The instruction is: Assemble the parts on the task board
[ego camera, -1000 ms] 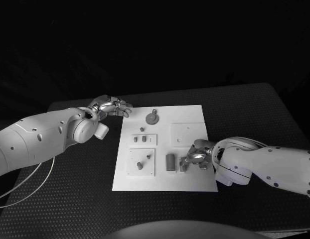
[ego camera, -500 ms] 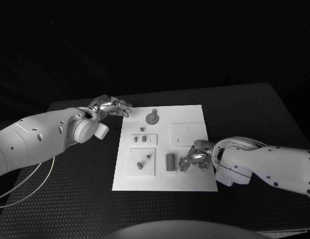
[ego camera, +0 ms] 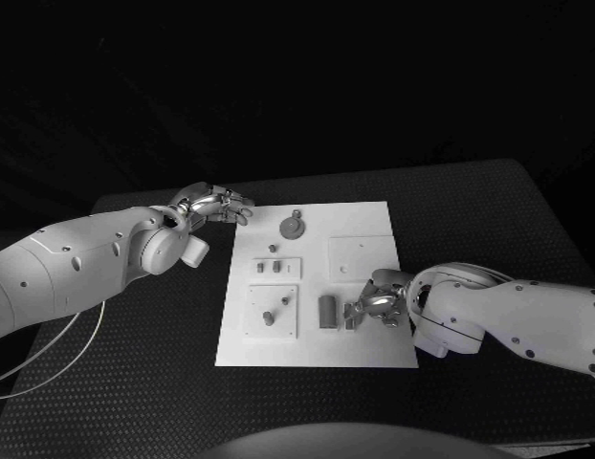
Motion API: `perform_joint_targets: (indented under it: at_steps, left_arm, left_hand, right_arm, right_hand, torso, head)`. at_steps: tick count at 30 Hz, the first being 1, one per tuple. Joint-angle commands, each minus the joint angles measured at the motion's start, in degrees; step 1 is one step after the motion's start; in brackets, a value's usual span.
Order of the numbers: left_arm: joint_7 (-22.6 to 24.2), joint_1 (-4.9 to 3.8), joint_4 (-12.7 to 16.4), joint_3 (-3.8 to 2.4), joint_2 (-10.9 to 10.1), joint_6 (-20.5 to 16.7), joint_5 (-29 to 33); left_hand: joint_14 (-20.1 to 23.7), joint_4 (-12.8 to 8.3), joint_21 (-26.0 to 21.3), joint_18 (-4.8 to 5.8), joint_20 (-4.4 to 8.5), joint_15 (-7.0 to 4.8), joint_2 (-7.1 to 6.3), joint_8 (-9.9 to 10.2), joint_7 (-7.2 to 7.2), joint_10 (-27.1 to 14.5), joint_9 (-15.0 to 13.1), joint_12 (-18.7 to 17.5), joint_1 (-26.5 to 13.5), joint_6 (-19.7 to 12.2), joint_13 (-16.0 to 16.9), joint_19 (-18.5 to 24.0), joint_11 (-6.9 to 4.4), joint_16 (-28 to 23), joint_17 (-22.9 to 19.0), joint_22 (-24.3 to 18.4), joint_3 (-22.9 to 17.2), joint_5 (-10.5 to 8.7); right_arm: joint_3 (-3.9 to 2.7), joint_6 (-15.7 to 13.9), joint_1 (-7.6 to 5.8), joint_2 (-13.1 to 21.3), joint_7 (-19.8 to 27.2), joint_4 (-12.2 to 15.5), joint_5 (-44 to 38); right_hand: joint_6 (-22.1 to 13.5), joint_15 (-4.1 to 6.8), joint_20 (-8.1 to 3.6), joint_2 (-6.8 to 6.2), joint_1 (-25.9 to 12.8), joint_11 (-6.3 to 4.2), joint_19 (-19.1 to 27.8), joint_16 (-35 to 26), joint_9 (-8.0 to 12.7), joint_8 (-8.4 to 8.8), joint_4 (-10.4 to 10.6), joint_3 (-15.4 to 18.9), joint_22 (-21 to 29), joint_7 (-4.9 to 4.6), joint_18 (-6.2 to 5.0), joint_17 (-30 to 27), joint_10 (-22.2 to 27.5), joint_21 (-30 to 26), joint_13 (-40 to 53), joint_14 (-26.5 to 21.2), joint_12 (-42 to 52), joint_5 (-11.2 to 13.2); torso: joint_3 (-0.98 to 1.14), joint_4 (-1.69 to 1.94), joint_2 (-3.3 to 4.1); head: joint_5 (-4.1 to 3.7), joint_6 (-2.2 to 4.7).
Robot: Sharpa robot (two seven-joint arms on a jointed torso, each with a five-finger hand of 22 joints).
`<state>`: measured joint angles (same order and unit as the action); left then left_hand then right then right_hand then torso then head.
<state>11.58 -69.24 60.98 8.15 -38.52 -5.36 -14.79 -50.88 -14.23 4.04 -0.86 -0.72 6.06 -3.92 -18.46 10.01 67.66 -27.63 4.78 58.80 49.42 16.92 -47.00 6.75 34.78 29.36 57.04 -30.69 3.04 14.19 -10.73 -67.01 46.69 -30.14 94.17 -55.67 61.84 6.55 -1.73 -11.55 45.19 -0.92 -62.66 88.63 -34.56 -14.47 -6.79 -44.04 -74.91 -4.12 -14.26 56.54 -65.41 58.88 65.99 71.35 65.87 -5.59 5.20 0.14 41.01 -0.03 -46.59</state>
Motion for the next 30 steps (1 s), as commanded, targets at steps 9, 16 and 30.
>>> perform_joint_targets:
  at_steps: [9, 16, 30]
  left_arm:
    - [0.6, -0.04, 0.2, -0.03, 0.0, 0.5, 0.2]
    - [0.8, -0.05, -0.3, -0.05, 0.4, 0.5, 0.2]
    - [1.6, -0.59, -7.2, -0.24, 4.4, 0.7, 3.4]
  left_hand:
    - [-0.2, 0.1, -0.1, 0.86, -0.27, 0.18, -0.16, -0.3, 0.01, -0.5, 0.1, -0.4, -0.2, -0.1, -0.1, 0.2, 0.0, -0.4, 0.1, -0.1, 0.1, -0.09]
    - [-0.2, 0.2, -0.1, 0.86, -0.28, 0.18, -0.18, -0.3, 0.01, -0.5, 0.1, -0.4, -0.2, -0.1, -0.1, 0.2, 0.01, -0.4, 0.2, -0.1, 0.2, -0.08]
    - [0.0, 0.2, -0.1, 0.86, -0.27, 0.19, 0.01, -0.1, 0.02, -1.0, 0.2, -0.7, -0.2, -0.6, -0.2, 0.2, 0.25, -0.9, 0.3, -0.1, 0.1, -0.08]
  right_arm:
    - [-0.05, 0.1, -1.14, 2.0, 8.2, -1.2, 0.2]
    - [-0.41, -1.5, -4.31, 2.0, 22.5, -7.6, 9.9]
    - [-4.77, 2.4, -4.98, -11.9, 44.3, -41.3, 30.8]
  right_hand:
    - [-3.9, -0.29, -0.27, -2.45, 0.9, 0.57, -0.3, -0.3, 0.6, 0.93, 0.5, 0.1, -0.3, -1.87, -0.74, -0.5, 0.4, -0.5, -0.1, -0.8, -0.1, 0.2]
    - [-5.0, -0.95, -0.02, -2.63, 1.7, 1.17, 0.5, -0.7, 0.6, 1.14, 0.2, 0.2, -0.4, -2.51, -0.74, -2.4, 1.0, -0.9, 0.1, -2.4, 0.0, 0.3]
    - [-10.1, -4.02, 7.16, 4.99, 5.6, 3.81, 15.7, -18.5, 0.6, 1.35, -6.5, -0.2, 4.3, -4.94, 0.94, -12.6, 11.0, -14.0, -14.6, -17.3, -16.7, 0.2]
  torso:
    - [0.03, -0.06, -0.05]
    - [-0.13, -0.4, -0.49]
    - [-1.46, -2.39, -3.24]
  head:
    - [-0.24, 0.91]
    - [-0.83, 3.16]
    - [0.8, 13.29]
